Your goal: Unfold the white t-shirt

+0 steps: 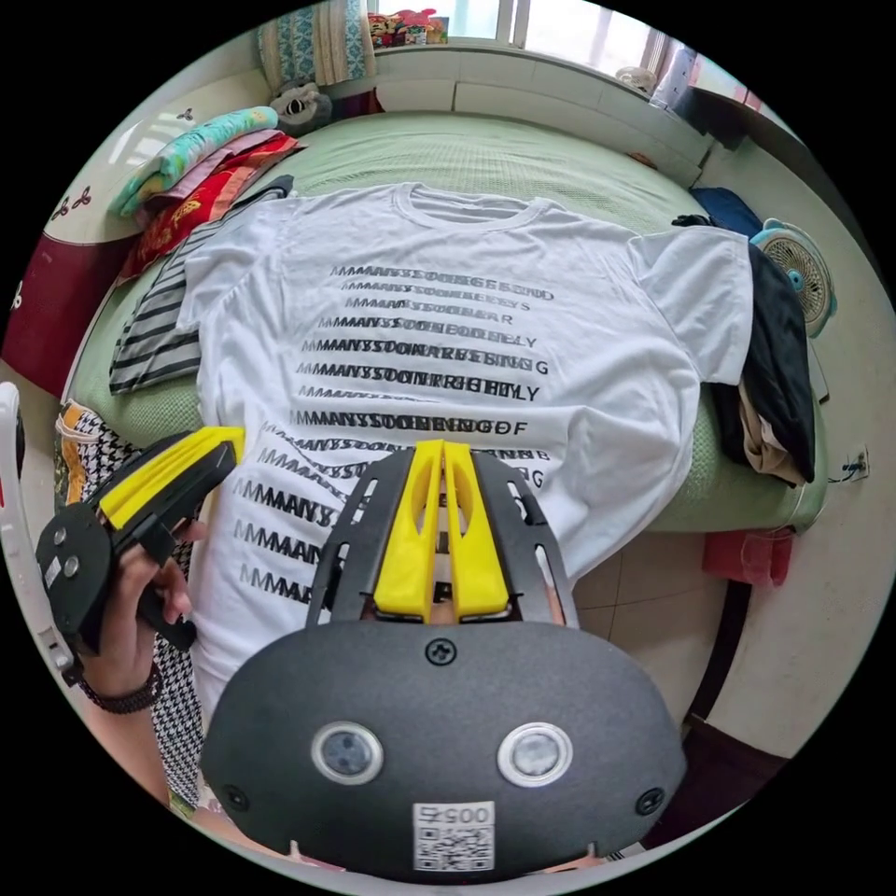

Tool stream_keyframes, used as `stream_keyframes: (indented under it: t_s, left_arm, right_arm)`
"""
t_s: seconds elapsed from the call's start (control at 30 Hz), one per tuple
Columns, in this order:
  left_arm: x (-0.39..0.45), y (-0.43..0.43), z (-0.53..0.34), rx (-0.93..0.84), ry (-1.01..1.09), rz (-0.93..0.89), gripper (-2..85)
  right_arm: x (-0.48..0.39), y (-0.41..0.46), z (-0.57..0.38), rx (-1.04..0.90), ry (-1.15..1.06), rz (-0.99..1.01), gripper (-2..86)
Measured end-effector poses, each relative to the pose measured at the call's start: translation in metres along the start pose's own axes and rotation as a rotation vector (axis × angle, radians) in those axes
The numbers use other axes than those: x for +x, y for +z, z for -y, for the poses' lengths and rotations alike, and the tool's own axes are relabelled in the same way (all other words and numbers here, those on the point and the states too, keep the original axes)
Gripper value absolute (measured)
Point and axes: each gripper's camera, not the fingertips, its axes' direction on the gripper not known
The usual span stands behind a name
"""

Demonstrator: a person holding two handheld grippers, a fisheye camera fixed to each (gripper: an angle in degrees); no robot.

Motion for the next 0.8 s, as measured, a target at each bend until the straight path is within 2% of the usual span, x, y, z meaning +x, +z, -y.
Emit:
stream_keyframes:
  t_s: [0.63, 0.8]
  left_arm:
    - [-0.064, 0.008, 0.007, -0.011, -0.013, -0.031, -0.5]
    - [-0.105, 0.01, 0.012, -0.035, -0.027, -0.164, -0.3]
  right_arm:
    - [0.015, 0.009, 0.016, 0.024, 0.03, 0.167, -0.9]
    - [0.013, 0.011, 0.023, 0.019, 0.04, 0.167, -1.1]
